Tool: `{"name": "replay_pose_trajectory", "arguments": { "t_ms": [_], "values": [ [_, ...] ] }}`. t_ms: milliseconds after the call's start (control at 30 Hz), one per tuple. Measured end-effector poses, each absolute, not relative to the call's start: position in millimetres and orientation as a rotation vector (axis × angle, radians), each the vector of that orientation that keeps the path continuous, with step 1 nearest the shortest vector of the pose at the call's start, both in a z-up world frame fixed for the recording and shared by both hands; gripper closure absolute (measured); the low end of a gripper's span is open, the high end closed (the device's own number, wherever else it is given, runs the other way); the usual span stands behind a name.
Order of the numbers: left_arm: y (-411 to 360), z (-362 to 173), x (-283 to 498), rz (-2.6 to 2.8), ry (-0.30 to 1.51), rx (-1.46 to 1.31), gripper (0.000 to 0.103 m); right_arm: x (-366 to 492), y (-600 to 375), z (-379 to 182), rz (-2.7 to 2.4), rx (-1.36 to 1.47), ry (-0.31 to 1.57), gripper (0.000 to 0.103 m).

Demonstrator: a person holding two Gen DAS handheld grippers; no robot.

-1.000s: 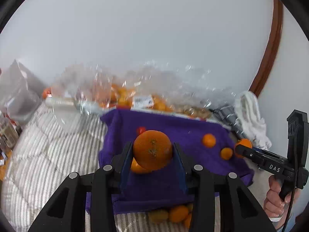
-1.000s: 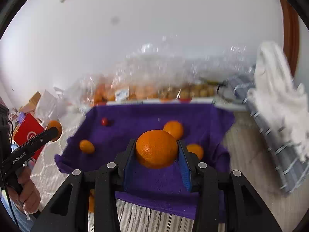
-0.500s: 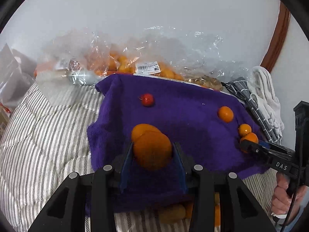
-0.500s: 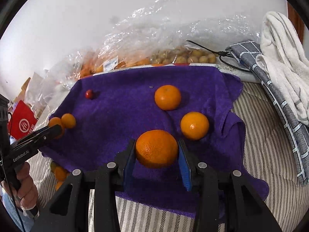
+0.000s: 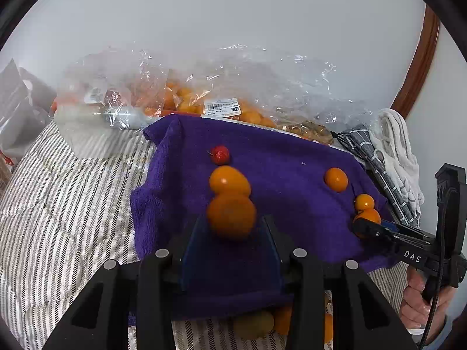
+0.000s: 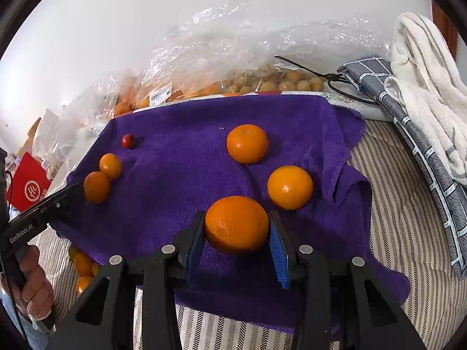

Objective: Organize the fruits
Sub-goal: 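Carry the orange with the right tool while the left tool carries its orange over the towel, then open the right tool onto the towel while the left tool releases its orange there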

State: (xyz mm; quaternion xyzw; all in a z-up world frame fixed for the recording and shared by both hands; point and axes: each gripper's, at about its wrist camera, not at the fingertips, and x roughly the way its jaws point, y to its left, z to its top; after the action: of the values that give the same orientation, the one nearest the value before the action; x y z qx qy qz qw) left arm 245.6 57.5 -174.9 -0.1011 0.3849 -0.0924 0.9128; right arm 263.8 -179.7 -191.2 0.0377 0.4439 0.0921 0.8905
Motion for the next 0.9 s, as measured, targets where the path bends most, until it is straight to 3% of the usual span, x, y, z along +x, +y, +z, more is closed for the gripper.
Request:
{"name": "replay_pose_trajectory", "arguments": {
  "t_ms": [333,500,833,900],
  "values": [
    [55,-171,238,-0.190,0.771,-0.188,0.062,262,-181,-186,0.202,0.096,0.897,0.059],
    [55,-169,233,-0.187,0.762,-0.176,0.062,257,-186,-174,0.219,0.120,0.856,0.043],
    [63,-159,206,-0.155,0.717,-0.128,0.062,229,-183,-135,0.197,0.129,0.737,0.043],
    [68,-161,196,-0.153,0.723,-0.123,0.062,221,-177,-132,0.172,0.095,0.735,0.051]
  ]
}}
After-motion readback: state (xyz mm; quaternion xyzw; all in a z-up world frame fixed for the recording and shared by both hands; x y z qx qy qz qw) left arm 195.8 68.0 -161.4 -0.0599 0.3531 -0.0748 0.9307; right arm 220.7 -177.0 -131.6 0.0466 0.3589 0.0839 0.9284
